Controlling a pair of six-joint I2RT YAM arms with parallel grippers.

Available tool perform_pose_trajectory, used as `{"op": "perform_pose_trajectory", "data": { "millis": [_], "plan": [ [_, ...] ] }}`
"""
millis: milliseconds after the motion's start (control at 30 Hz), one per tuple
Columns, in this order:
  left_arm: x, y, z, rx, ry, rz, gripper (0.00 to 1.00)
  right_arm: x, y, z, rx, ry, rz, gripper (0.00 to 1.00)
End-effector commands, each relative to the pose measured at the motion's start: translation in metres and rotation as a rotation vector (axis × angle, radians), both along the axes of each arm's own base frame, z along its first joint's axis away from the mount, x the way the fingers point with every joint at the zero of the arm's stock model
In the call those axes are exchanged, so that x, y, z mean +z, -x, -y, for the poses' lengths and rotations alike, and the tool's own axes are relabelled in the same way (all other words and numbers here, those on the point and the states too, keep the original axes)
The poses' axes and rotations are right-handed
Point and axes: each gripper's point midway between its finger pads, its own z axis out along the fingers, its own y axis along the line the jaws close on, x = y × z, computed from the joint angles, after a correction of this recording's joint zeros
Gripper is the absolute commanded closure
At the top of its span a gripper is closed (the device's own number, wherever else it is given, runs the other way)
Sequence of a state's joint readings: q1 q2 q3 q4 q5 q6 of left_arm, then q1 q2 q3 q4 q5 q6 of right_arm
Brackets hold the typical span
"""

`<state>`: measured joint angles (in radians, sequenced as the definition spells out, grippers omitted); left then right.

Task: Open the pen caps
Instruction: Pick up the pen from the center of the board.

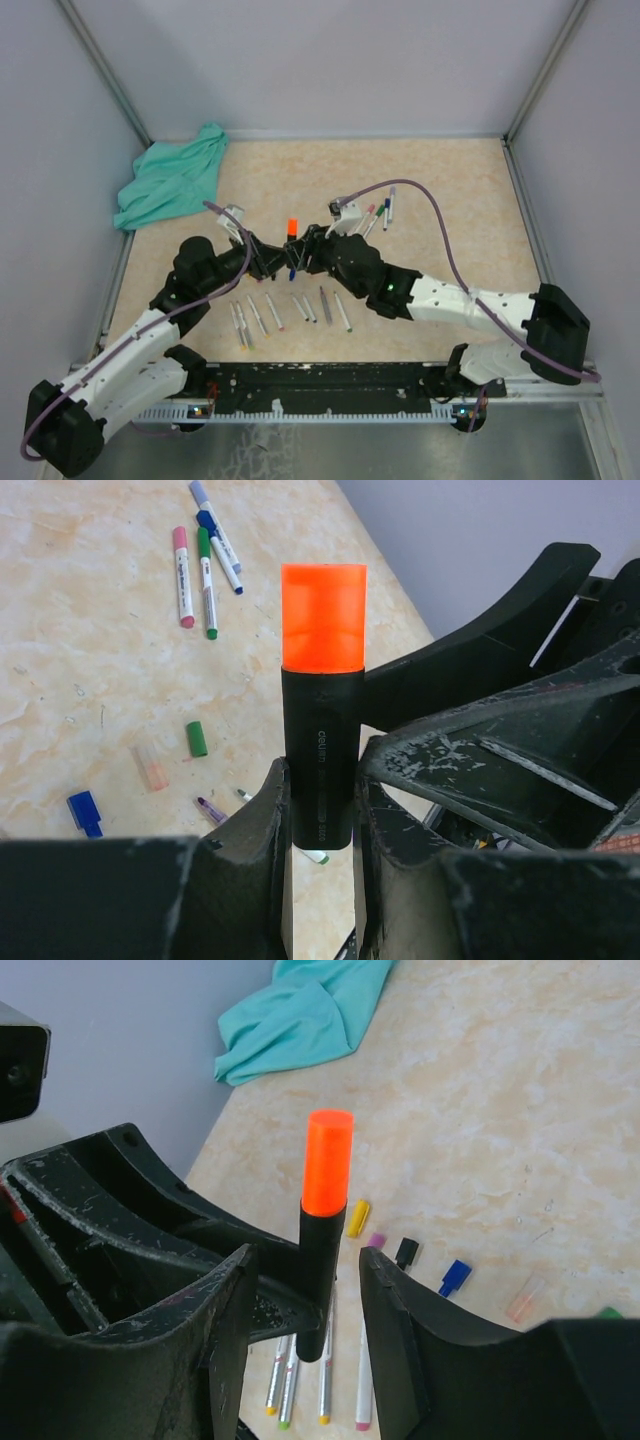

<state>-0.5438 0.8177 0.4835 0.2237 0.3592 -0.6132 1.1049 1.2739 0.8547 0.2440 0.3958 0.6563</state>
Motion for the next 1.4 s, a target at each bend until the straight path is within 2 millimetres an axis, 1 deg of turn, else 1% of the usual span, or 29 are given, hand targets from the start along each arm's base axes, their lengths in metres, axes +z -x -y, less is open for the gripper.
{"op": "perform_pose_trajectory", "data": {
  "millis": [0, 200, 400, 500, 600, 700, 767, 867, 900, 1067, 1133, 1167, 1267, 1300, 1367],
  "plan": [
    [0.004, 0.007, 0.003, -0.027, 0.001, 0.029, 1.00, 0.023, -0.008, -0.008, -0.016, -0.048, 0.028, 0.55],
    [0.006, 0.008, 0.002, -0.030, 0.002, 0.034, 1.00, 0.021, -0.009, -0.008, -0.022, -0.041, 0.024, 0.62],
    [0.013, 0.009, 0.002, -0.030, 0.003, 0.055, 1.00, 0.008, -0.010, -0.012, -0.019, 0.000, -0.002, 0.64],
    [0.016, 0.011, 0.003, -0.035, -0.004, 0.065, 1.00, 0.006, -0.011, -0.014, -0.017, 0.010, -0.006, 0.67],
    [0.018, 0.012, 0.002, -0.037, -0.010, 0.073, 0.98, 0.004, -0.011, -0.014, -0.015, 0.020, -0.008, 0.74],
    [0.020, 0.014, 0.001, -0.039, -0.013, 0.080, 0.95, 0.005, -0.010, -0.014, -0.009, 0.025, -0.001, 0.83],
    [0.022, 0.016, 0.001, -0.046, -0.013, 0.088, 0.89, 0.006, -0.009, -0.012, -0.008, 0.024, 0.009, 0.91],
    [0.023, 0.022, 0.001, -0.069, -0.013, 0.103, 0.76, 0.010, -0.008, -0.005, -0.012, 0.011, 0.032, 0.99],
    [0.024, 0.025, 0.001, -0.080, -0.012, 0.111, 0.70, 0.012, -0.006, -0.002, -0.012, 0.006, 0.042, 1.00],
    [0.027, 0.043, 0.000, -0.139, 0.014, 0.152, 0.45, 0.018, 0.003, 0.016, 0.004, -0.014, 0.090, 1.00],
    [0.029, 0.051, -0.002, -0.156, 0.032, 0.167, 0.39, 0.020, 0.009, 0.024, 0.019, -0.022, 0.108, 1.00],
    [0.032, 0.056, -0.002, -0.166, 0.050, 0.178, 0.37, 0.024, 0.013, 0.029, 0.033, -0.031, 0.126, 1.00],
    [0.041, 0.065, -0.004, -0.180, 0.104, 0.194, 0.30, 0.026, 0.028, 0.041, 0.088, -0.055, 0.164, 1.00],
    [0.045, 0.068, -0.005, -0.184, 0.124, 0.202, 0.28, 0.022, 0.034, 0.044, 0.116, -0.058, 0.172, 1.00],
    [0.052, 0.075, -0.005, -0.204, 0.163, 0.217, 0.20, 0.023, 0.048, 0.047, 0.183, -0.078, 0.192, 1.00]
  ]
}}
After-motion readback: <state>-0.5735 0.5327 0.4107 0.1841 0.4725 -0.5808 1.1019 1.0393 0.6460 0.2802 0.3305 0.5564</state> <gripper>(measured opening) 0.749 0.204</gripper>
